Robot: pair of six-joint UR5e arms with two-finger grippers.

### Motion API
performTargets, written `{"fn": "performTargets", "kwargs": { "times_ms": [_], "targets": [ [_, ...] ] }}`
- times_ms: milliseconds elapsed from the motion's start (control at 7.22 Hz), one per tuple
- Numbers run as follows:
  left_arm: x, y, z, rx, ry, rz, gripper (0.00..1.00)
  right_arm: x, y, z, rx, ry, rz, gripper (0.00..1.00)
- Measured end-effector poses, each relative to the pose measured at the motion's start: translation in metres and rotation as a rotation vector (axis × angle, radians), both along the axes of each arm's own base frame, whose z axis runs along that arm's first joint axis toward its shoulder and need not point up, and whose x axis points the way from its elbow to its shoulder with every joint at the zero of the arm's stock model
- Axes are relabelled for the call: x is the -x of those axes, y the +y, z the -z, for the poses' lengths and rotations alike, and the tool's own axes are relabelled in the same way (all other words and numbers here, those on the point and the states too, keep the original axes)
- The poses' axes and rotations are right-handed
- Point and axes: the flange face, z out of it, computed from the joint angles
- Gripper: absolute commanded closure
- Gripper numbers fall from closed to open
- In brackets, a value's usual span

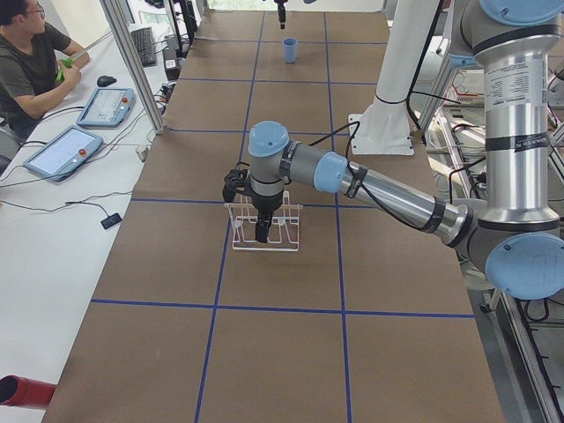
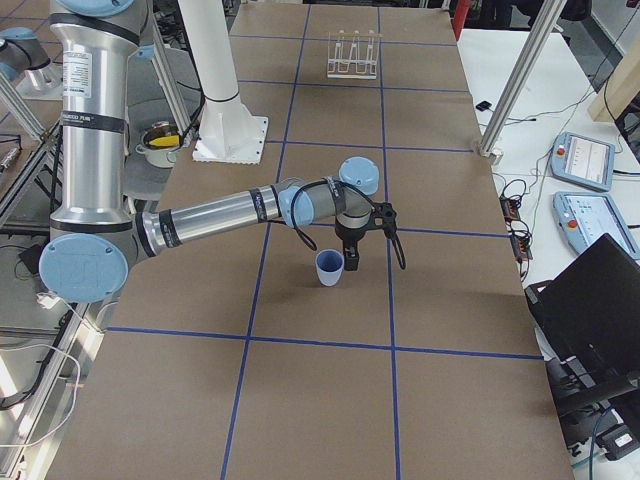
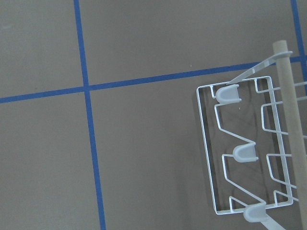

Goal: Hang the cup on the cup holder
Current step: 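Lower the right gripper onto the light blue cup and close it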

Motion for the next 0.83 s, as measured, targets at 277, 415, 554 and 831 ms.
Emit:
{"fn": "performTargets", "kwargs": {
  "times_ms": [277, 415, 554, 831],
  "targets": [
    [0.0, 0.001, 0.002, 0.003, 0.002, 0.006, 0.02, 0.024, 0.01, -0.012, 0.011, 0.022, 0.046, 0.0],
    [0.0, 0.001, 0.003, 0.006, 0.004, 0.012, 0.02, 0.031, 0.014, -0.016, 0.012, 0.029, 0.062, 0.0],
    [0.0, 0.001, 0.004, 0.008, 0.005, 0.016, 0.02, 0.034, 0.017, -0.022, 0.013, 0.032, 0.07, 0.0],
    [0.0, 0.002, 0.005, 0.008, 0.005, 0.019, 0.02, 0.036, 0.017, -0.037, 0.033, 0.042, 0.074, 0.0]
  ]
}}
